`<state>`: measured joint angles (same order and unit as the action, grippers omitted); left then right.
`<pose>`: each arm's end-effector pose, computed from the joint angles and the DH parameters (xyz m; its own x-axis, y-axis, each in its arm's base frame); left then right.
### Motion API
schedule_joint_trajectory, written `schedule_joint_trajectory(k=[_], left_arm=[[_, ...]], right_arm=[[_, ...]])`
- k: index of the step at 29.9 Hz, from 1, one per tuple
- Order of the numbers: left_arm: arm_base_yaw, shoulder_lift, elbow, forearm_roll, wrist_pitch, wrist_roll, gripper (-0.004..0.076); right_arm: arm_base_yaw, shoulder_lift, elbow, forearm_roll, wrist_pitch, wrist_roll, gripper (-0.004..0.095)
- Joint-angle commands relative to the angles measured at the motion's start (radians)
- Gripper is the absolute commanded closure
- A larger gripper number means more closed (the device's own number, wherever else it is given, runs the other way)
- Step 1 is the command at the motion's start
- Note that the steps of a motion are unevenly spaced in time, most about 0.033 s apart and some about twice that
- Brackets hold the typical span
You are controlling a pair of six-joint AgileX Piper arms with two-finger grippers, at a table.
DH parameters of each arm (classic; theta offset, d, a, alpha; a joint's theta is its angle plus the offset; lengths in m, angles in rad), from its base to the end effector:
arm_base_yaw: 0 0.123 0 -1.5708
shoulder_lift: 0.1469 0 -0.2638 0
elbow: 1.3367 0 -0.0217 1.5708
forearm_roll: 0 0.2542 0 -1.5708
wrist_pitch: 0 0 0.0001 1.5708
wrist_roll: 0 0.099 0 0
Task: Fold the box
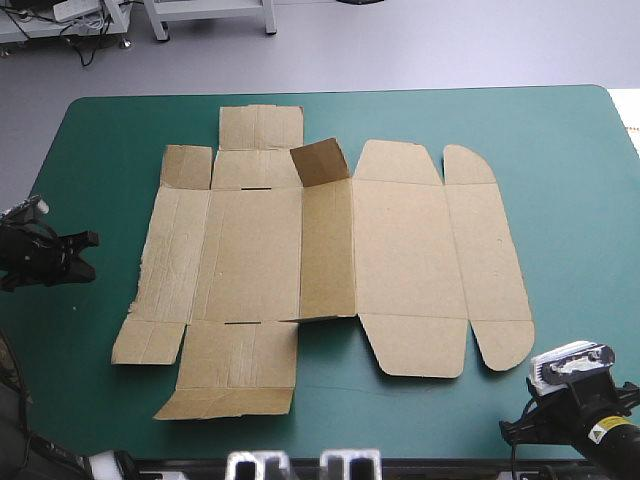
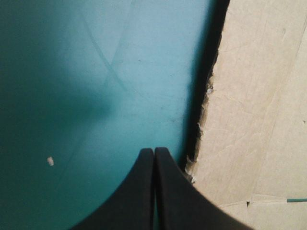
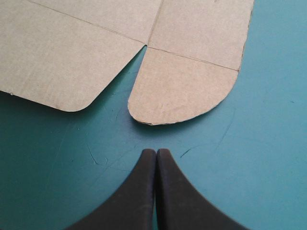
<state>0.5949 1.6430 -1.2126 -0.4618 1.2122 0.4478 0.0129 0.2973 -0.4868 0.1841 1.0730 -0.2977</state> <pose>0.2788 0.1388 0.2255 -0.9292 -0.3309 -0.1643 -0.2480 0.8883 -0.3865 0.0690 0.0168 0.2573 -0.6681 -0.2134 -0.7128 -0.2705 0.9621 -0.0345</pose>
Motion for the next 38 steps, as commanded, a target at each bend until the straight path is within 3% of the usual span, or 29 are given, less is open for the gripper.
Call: schedule_joint_trajectory(k=[1, 4, 9, 13, 20, 38], left_arm=[[-0.025, -0.011, -0.027, -0.042, 0.089, 0.003, 0.0716], [-0.053, 0.013, -0.027, -0.034, 0.089, -0.020, 0.0631], [-0.100, 0.034, -0.027, 0.039, 0.089, -0.027, 0.0344], [-0.106, 0.040, -0.025, 0.007, 0.089, -0.029, 0.0204], [-0.108, 0.070, 0.002, -0.098, 0.089, -0.077, 0.0216], [-0.137, 0.084, 0.004, -0.111, 0.089, -0.049, 0.0216]], right_arm=[[0.005, 0.012, -0.022, 0.000, -0.054, 0.009, 0.0932], [0.005, 0.012, -0.022, 0.000, -0.054, 0.009, 0.0932], [0.005, 0.012, -0.022, 0.000, -0.054, 0.009, 0.0932], [0.005, 0.012, -0.022, 0.000, -0.054, 0.010, 0.0932], [0.005, 0.012, -0.022, 0.000, -0.054, 0.010, 0.0932], [0.005, 0.012, -0.022, 0.000, -0.059, 0.051, 0.0932]])
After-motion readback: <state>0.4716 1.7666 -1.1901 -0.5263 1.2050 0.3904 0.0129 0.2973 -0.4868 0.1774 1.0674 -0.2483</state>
